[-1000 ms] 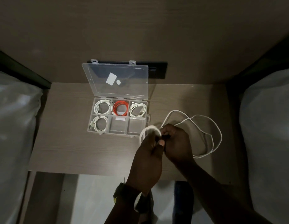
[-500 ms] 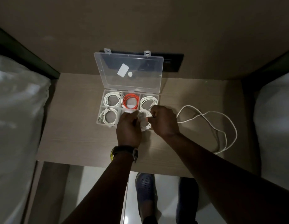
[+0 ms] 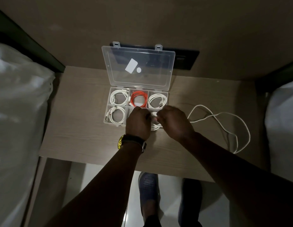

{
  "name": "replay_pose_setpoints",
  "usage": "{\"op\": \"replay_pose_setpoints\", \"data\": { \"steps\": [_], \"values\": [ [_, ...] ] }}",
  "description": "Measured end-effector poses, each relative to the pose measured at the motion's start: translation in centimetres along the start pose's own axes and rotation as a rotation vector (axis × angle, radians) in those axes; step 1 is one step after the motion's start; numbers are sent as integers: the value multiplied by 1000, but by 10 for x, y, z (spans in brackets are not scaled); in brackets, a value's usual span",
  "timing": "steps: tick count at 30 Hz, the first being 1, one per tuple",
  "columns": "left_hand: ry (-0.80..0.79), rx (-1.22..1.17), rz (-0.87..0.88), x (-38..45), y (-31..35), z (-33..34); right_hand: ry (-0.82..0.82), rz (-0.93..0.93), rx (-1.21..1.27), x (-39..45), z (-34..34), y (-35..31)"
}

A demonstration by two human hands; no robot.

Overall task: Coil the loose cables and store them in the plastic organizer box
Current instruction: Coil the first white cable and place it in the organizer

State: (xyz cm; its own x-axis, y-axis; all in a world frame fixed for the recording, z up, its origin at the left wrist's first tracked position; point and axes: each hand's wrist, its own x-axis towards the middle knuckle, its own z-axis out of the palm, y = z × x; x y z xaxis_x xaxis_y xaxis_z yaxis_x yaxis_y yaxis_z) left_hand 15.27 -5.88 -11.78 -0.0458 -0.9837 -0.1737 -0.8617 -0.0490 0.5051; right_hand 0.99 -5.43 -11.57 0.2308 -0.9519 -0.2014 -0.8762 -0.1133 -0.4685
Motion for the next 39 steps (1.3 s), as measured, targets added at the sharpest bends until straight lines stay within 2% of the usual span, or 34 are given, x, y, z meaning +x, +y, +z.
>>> {"op": "replay_pose_setpoints", "data": {
  "steps": [6, 9, 13, 17, 21, 24, 29, 35, 37, 39],
  "values": [
    [-201, -53, 62, 2, -9, -24, -94, -97, -37, -3, -9, 8],
    [-147, -93, 157, -9, -12, -28, -86, -94, -10, -2, -10, 7],
    [-101, -129, 181, -9, -14, -23, -96, -9, -59, -3, -2, 3],
    [-81, -90, 254, -14, -17, -18, -2, 72, -52, -3, 1, -2],
    [-109, -59, 273, -10, -20, -17, -13, 100, -112, 1, -2, -9],
    [-166, -11, 295, -4, -23, -20, -96, 96, -133, 8, -6, -13],
    [-208, -61, 189, 6, -19, -21, -216, 89, -83, 11, -18, -3],
    [-335, -188, 23, 20, -13, -21, -118, 118, -66, 6, -14, 1],
    [-281, -191, 27, 17, -13, -19, -101, 96, -116, 9, -10, -5],
    [-157, -113, 101, 8, -12, -15, -68, 55, -175, 10, -7, -11]
  ]
}}
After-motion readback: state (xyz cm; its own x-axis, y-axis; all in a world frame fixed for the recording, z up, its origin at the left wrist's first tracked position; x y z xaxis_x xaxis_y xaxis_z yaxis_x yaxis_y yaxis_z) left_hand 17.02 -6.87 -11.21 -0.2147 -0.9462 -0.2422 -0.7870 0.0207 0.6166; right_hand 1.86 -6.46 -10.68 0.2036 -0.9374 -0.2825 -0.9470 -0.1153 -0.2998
